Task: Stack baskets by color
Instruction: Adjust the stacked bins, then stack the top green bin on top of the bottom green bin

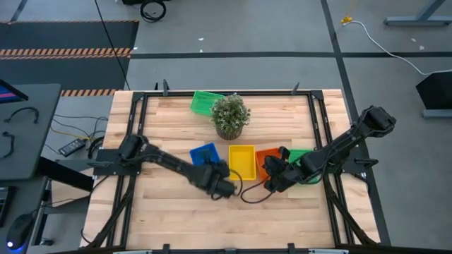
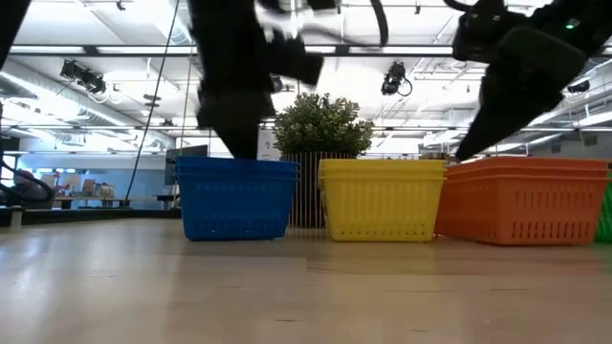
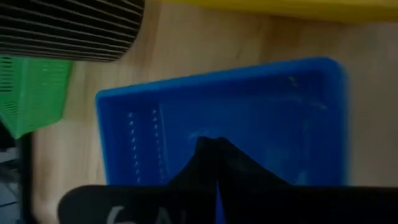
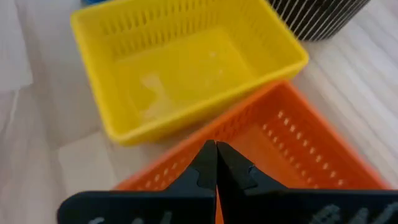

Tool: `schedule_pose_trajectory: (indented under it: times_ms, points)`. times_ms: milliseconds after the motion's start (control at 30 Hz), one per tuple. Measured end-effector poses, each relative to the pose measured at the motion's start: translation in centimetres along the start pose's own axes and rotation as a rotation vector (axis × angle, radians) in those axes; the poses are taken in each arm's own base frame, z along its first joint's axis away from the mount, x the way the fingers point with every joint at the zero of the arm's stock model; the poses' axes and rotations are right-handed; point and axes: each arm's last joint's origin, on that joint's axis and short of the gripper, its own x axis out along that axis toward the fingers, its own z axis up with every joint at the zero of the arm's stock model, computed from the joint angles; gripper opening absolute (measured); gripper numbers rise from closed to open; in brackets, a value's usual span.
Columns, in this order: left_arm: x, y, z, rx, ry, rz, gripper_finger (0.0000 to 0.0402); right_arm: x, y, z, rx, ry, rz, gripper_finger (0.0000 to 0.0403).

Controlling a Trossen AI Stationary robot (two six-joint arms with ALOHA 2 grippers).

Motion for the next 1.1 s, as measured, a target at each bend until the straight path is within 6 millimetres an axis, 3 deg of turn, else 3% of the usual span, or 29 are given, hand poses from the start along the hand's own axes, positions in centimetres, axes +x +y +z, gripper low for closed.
schedule_pose_trajectory:
  times_ms: [167, 267, 467, 667, 767, 933, 1100]
  points:
    - [3.4, 0.9, 0.6, -0.036, -0.013, -0.064, 0.0003, -0.4, 0.2, -0.7, 0.012, 0.03, -0.004, 0.0003]
    - [3.7, 0.8, 1.4, -0.043, -0.076, -0.099, 0.0005, -0.5, 0.2, -0.8, 0.02, 0.03, -0.001, 0.0003]
    - [-0.6, 1.1, 1.9, -0.012, -0.202, -0.117, 0.0003, -1.0, 0.7, -0.9, 0.079, -0.071, -0.026, 0.0003]
    - [-6.4, 3.7, -1.0, -0.09, -0.248, -0.012, 0.0006, -2.1, 2.1, -2.1, 0.062, -0.145, 0.043, 0.0003]
    - [-7.4, 6.1, -2.6, -0.188, -0.174, 0.062, 0.0003, -2.9, 3.2, -2.8, 0.079, -0.211, 0.12, 0.0003]
    - [-4.8, 12.3, -3.3, -0.333, 0.021, 0.21, 0.0004, -4.6, 5.0, -3.1, 0.081, -0.323, 0.25, 0.0003]
    - [1.6, 18.1, -3.4, -0.399, 0.175, 0.109, 0.0016, -6.2, 6.4, -3.1, 0.052, -0.409, 0.351, 0.0003]
